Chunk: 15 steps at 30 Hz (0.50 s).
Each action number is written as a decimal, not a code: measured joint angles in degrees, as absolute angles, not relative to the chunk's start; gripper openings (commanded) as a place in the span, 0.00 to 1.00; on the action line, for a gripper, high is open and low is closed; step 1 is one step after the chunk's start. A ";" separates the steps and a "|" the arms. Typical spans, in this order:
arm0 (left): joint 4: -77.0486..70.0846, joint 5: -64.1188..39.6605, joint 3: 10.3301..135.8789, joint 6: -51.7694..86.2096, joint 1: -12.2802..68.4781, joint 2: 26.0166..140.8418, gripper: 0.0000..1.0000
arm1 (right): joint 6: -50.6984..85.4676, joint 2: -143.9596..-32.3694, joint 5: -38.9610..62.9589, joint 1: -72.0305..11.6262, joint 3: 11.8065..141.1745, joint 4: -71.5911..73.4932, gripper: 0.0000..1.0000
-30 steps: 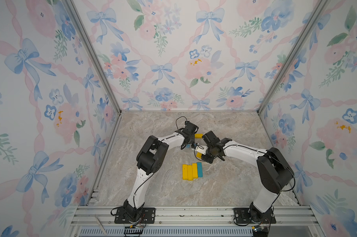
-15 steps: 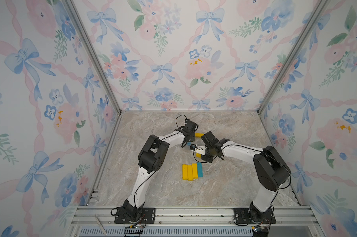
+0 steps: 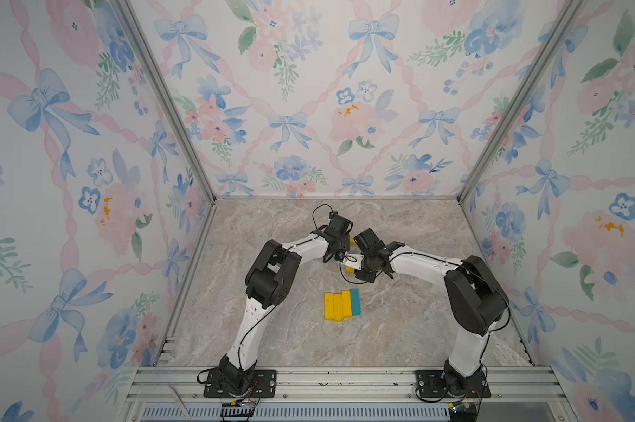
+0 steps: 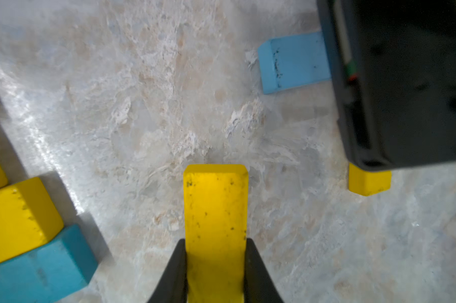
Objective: Assemble the number 8 with building blocks
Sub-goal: Assemble the building block at the center of the board.
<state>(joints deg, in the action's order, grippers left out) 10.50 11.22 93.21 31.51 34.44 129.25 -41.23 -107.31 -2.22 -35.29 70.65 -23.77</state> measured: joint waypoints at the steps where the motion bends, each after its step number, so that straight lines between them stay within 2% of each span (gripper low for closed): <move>1: 10.63 11.20 92.99 31.51 34.41 129.01 0.73 | -41.34 -107.37 -2.26 -35.29 70.65 -23.77 0.23; 8: 14.11 8.99 91.35 31.75 32.40 126.37 0.73 | -41.89 -107.55 -3.18 -35.20 70.78 -23.64 0.23; 15: 15.27 8.05 90.80 33.26 23.49 120.42 0.73 | -43.55 -111.55 -3.49 -34.41 74.24 -23.29 0.23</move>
<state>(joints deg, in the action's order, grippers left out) 15.27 8.05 90.80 33.26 23.49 120.42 -43.55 -111.55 -3.49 -34.41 74.24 -23.29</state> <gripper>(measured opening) 0.726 0.267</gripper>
